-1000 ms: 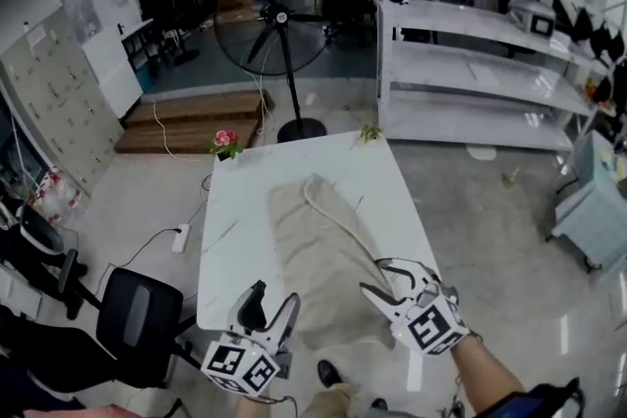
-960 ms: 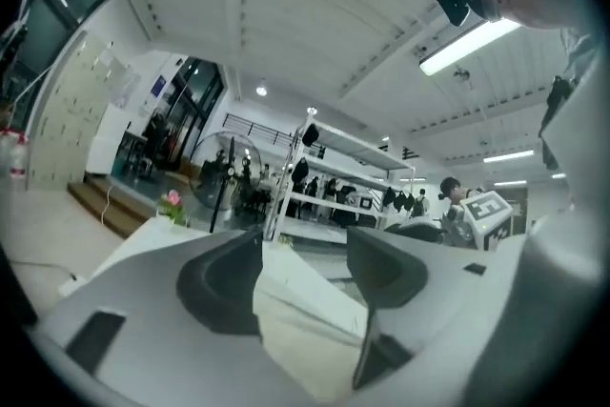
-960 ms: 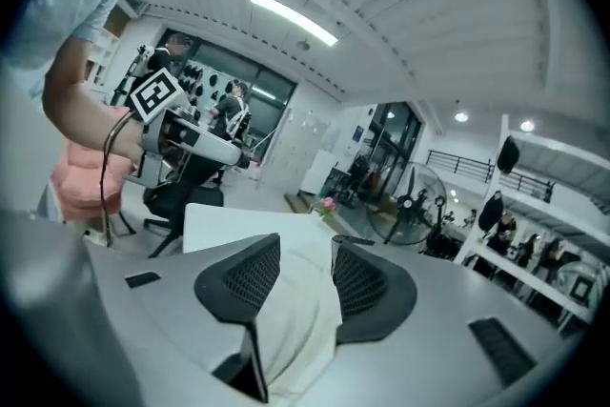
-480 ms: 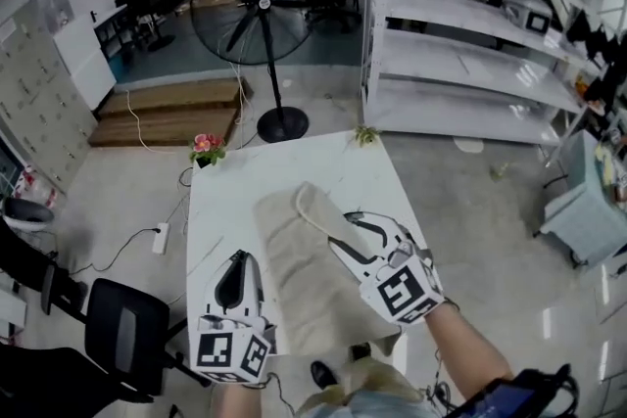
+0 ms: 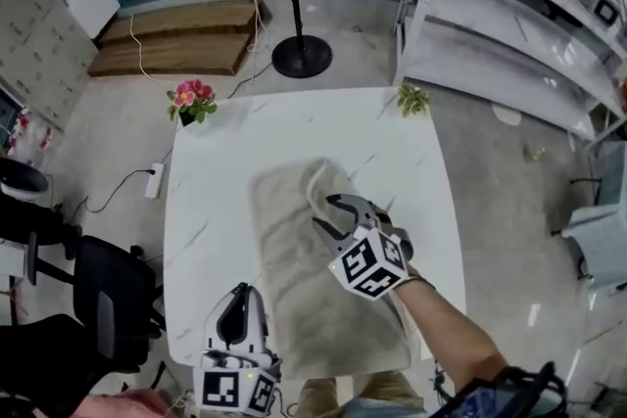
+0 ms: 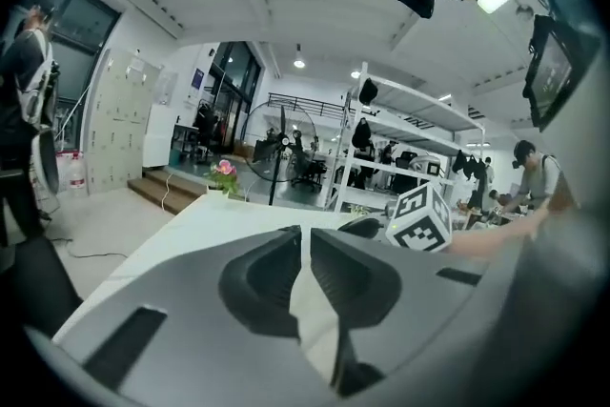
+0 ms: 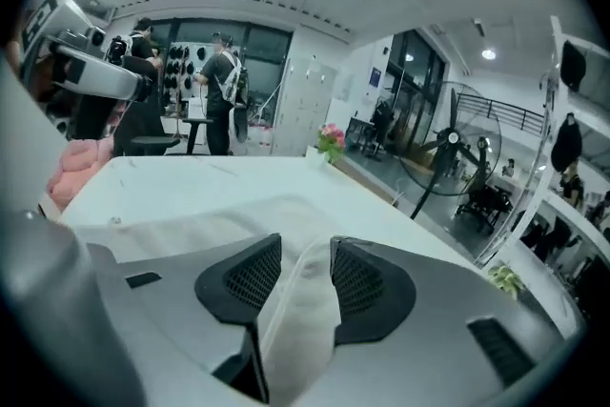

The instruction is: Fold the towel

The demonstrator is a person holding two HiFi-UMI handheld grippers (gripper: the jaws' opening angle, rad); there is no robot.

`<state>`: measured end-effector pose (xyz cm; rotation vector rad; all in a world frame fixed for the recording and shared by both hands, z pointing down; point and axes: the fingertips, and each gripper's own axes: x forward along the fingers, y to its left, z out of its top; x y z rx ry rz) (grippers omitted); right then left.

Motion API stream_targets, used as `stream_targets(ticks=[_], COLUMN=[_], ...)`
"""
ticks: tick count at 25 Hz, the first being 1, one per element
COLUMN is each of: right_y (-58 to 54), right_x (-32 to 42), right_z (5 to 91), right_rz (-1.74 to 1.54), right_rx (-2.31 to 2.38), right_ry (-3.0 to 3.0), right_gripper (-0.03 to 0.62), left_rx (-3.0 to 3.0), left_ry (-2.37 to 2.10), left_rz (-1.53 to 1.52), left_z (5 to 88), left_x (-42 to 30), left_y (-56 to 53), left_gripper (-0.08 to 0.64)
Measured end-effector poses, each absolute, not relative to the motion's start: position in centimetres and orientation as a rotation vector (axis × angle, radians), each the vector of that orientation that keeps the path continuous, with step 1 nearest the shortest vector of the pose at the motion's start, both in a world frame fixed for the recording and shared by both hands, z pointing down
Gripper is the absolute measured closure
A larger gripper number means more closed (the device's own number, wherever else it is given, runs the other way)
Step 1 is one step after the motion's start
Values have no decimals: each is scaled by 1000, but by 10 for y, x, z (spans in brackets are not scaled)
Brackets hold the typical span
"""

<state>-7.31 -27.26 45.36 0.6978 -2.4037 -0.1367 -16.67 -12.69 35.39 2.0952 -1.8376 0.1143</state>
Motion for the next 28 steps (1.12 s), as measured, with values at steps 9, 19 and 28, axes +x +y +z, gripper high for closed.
stream_targets(ticks=[9, 19, 28], right_y=[-302, -288, -295], right_x=[-74, -80, -57], right_z=[513, 525, 501], right_rz=[-62, 22, 145], right_rx=[647, 589, 585], right_ry=[-2299, -2299, -2418], right_gripper=[578, 405, 512], left_rx=[2008, 2050, 2067], left_ry=[-1831, -1774, -1740], left_rz=[165, 189, 199], left_z=[386, 383, 383], left_x=[-176, -162, -154], left_y=[-150, -167, -176], left_gripper=[526, 525, 526])
